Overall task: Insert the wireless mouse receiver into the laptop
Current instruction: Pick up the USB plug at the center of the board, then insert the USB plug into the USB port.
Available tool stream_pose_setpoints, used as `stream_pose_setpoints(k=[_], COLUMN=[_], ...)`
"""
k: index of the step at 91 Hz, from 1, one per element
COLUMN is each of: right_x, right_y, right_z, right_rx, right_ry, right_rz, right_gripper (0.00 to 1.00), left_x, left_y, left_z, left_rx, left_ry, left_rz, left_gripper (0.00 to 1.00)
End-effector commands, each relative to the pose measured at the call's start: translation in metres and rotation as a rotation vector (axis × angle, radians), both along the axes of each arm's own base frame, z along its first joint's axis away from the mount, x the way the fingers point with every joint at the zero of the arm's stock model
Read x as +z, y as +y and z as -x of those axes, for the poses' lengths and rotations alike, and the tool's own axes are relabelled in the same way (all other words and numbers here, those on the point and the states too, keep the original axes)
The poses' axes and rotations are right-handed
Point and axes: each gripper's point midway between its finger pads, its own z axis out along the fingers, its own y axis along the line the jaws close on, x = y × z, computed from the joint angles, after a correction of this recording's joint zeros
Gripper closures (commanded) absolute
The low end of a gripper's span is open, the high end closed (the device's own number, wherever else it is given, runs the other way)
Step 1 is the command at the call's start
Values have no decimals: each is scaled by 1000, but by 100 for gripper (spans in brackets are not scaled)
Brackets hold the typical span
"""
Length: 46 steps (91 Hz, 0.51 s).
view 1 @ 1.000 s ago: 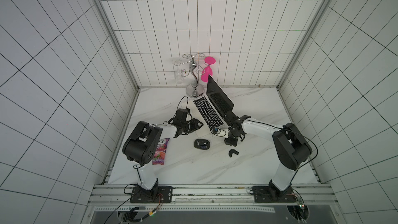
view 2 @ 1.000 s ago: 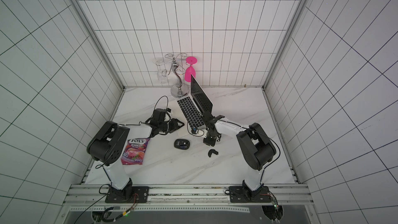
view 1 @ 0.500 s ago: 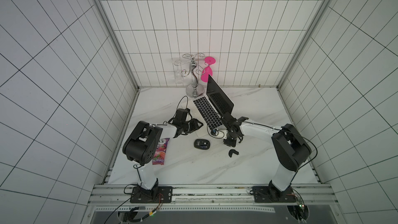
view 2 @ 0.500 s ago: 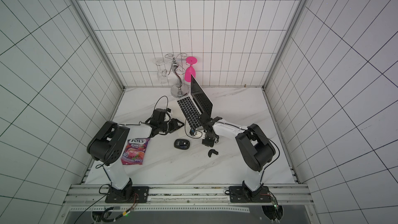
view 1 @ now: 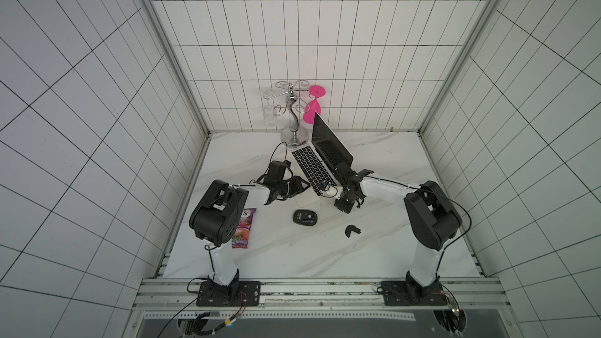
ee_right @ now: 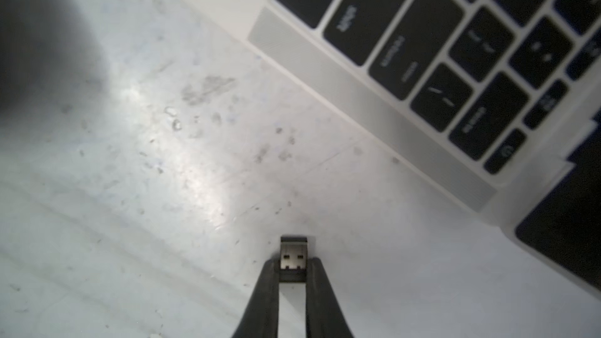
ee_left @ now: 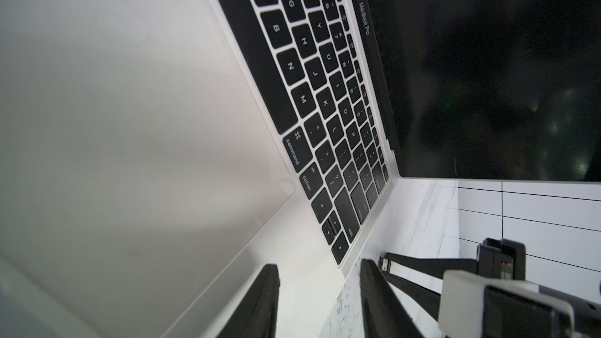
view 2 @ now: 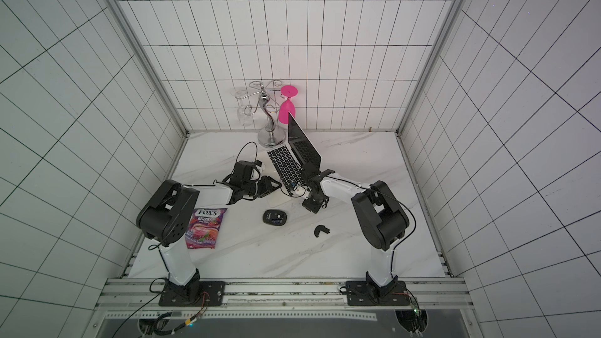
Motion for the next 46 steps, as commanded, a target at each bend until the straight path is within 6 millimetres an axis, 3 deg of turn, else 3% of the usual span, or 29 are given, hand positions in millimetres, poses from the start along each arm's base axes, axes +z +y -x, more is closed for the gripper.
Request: stream_pose_setpoints(k=[1,18,46], right_x=[-6,4,3], right_y=[-8,-3,4], right_z=[-12,-22,-30], right_rx=[-131,-225,-328], right_ry=[43,42,35], right_rz=[-15,-59,-109], right_gripper=[84,84,84], left_x=[1,-1,-9], left_y=[-10,-12,-15], left_z=[-5,-5,-3], left_rx=[-28,-38,-60], left_ry=[-10,-7,10], left_rz=[23,24,28], left_gripper=[58,58,58])
